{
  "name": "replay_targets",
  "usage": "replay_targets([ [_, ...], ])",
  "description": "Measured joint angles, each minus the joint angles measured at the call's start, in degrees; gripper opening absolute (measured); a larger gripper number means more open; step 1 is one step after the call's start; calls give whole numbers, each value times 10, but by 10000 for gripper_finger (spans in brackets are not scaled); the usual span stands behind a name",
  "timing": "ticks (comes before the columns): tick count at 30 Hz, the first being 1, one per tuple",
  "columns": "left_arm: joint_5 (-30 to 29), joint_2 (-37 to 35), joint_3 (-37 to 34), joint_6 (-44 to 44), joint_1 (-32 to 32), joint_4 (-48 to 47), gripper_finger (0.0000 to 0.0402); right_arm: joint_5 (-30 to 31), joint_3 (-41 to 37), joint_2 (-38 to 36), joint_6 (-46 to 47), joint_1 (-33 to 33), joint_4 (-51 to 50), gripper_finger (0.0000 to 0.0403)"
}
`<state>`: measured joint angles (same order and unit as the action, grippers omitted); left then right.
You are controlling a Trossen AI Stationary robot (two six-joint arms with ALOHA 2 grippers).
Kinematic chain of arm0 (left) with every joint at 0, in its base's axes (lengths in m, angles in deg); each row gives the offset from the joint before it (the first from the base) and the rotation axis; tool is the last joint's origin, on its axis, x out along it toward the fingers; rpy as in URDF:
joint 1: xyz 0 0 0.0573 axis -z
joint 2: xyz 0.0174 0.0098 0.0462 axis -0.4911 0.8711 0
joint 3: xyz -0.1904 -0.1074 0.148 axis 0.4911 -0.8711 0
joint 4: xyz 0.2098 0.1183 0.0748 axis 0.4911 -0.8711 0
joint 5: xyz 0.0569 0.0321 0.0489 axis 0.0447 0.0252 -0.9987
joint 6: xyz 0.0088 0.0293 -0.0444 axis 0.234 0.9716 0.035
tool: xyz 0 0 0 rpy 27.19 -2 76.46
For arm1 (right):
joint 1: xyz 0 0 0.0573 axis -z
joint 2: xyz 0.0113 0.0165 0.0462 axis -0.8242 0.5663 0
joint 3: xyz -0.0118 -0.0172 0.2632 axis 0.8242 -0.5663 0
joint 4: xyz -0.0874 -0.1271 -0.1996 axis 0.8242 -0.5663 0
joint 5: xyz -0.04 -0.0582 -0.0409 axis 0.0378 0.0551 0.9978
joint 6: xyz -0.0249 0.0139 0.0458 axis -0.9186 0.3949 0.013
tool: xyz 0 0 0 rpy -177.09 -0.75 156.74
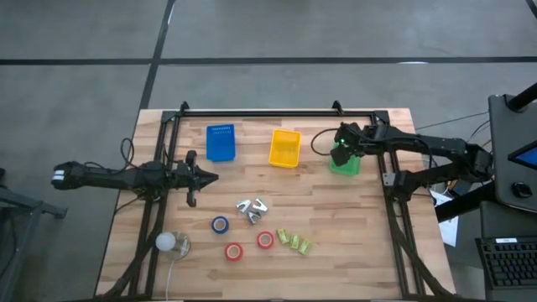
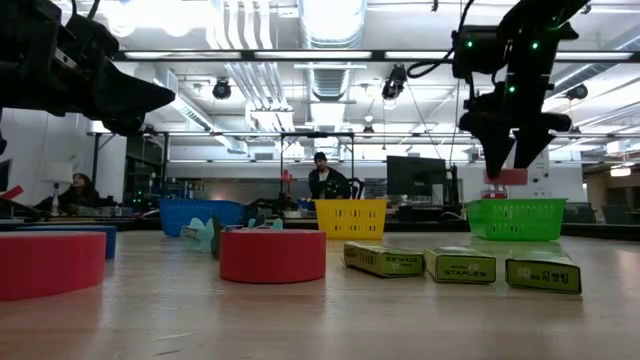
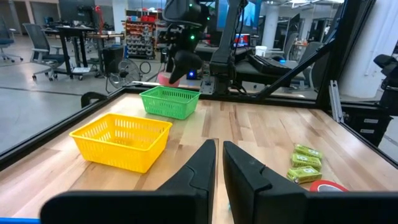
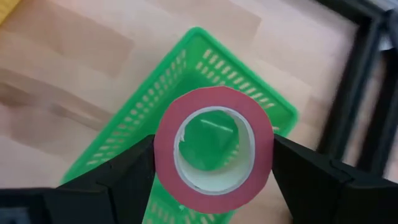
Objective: Pick and place Stapler, Stapler remover, tape
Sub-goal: Put the pink tape into the green bin, then put the right green staple box into the yellow bin
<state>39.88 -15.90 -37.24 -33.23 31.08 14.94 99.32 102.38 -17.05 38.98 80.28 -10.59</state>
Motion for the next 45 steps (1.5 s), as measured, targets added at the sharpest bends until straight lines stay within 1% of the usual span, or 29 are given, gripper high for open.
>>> replay_targets([
  [6, 0, 0, 0, 0, 0, 0, 35, 0, -21, 0, -26, 16, 50, 292],
  [11, 0, 0, 0, 0, 0, 0, 35, -17, -27, 10, -29, 29, 74, 300],
  [15, 0, 0, 0, 0, 0, 0, 35, -24, -27, 41, -27, 36, 73, 300],
  [20, 0, 0, 0, 0, 0, 0, 35, -13, -27, 87, -28, 38, 77, 298],
  [30, 0, 0, 0, 0, 0, 0, 35, -8, -27, 140, -47, 51, 91, 322],
  [33, 0, 0, 0, 0, 0, 0, 35, 5, -27, 142, -49, 51, 90, 331],
  [39, 0, 0, 0, 0, 0, 0, 35, 6, -27, 127, -61, 51, 88, 353],
  [45, 0, 0, 0, 0, 0, 0, 35, 6, -27, 93, -73, 50, 88, 359],
])
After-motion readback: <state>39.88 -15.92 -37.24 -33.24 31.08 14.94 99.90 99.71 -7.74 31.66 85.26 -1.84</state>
